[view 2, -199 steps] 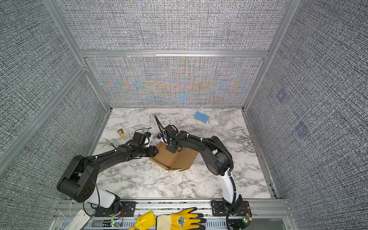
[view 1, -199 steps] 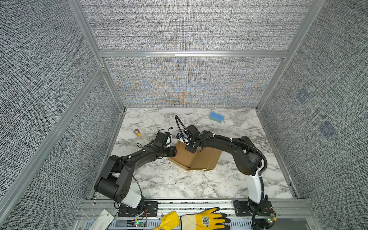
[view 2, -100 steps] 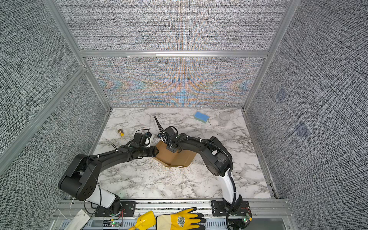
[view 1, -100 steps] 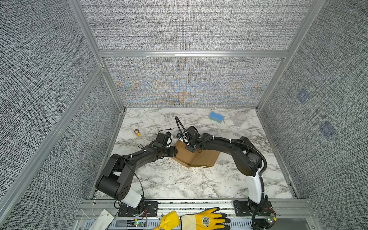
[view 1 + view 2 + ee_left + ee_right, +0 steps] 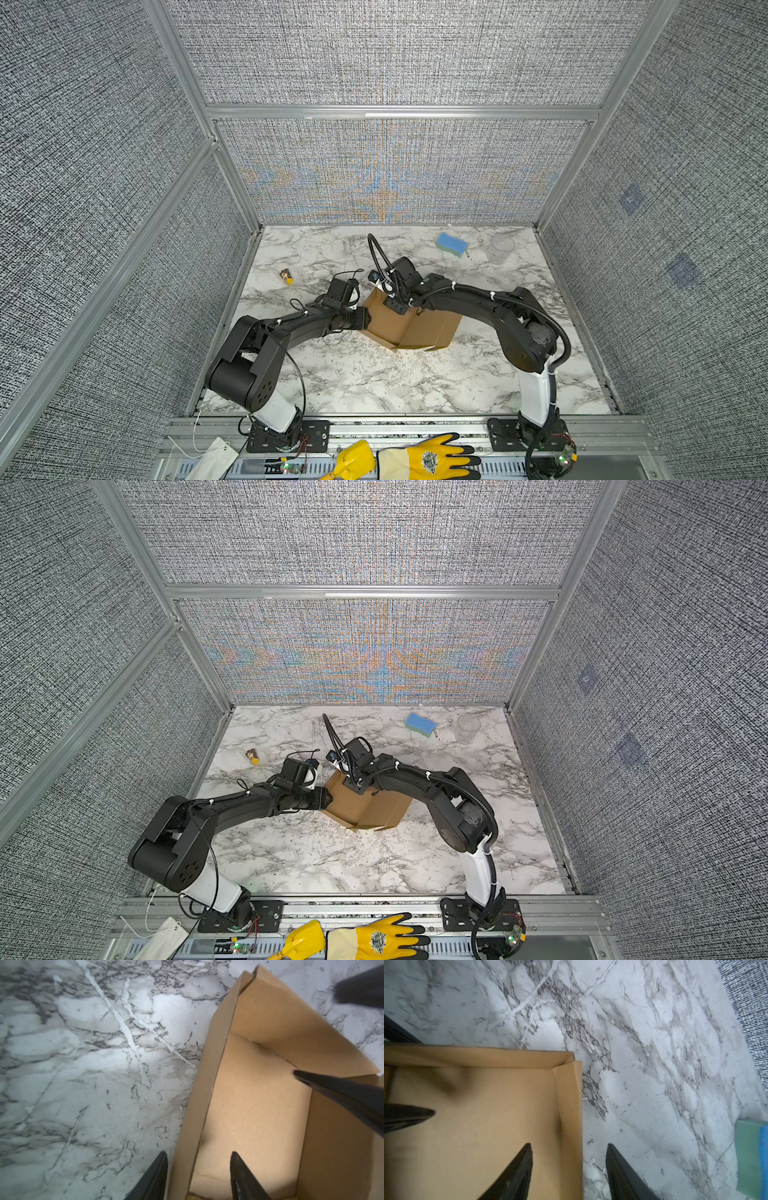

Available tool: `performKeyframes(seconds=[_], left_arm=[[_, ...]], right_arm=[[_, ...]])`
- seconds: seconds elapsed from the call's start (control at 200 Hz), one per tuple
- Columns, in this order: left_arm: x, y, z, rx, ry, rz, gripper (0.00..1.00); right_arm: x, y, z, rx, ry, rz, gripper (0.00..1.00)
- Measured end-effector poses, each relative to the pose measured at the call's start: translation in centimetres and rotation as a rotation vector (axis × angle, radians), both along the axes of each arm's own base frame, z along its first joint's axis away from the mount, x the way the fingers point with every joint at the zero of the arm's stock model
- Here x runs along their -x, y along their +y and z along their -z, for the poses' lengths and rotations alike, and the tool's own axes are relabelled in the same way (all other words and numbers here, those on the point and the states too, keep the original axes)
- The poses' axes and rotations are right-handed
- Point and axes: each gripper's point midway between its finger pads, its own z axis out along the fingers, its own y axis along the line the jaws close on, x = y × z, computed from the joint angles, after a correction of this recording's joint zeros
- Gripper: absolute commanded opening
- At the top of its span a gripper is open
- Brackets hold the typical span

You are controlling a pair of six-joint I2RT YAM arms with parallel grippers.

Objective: Fold the paper box

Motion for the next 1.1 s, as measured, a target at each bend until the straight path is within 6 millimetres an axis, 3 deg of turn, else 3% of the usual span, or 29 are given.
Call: performKeyframes(seconds=[0.175,0.315,0.415,0.53,0.635,0.855,1.1], left_arm=[[-0.1,0.0,0.0,0.004,-0.006,-0.003,0.51],[-0.1,0.0,0.1,0.002,-0.009,-0.008,0.51],[0.1,-0.1,-0.2,0.002,-0.019,-0.009,0.51],[0.5,-0.8,-0.7,0.009,-0.031,0.01,0.51],[1.0,-1.6,-1.0,0.012,-0.037,0.029,0.51],[3.1,-3.3,-0.6,0.013,-0.02,0.074,0.51],[4.7,-3.4,0.4,0.001,0.0,0.066,0.51]], right_arm=[[0.3,0.1,-3.6,-0.097,-0.003,0.029,0.63],[0.0,-0.7,-8.0,-0.175,-0.026,0.125,0.63],[-0.7,-2.7,-11.7,-0.226,-0.042,0.258,0.63],[-0.7,-6.9,-14.9,-0.262,-0.04,0.46,0.63],[0.8,-11.1,-16.1,-0.259,-0.025,0.624,0.63],[5.4,-18.0,-17.3,-0.275,0.027,0.866,0.63],[9.9,-22.9,-17.4,-0.344,0.08,1.031,0.63]])
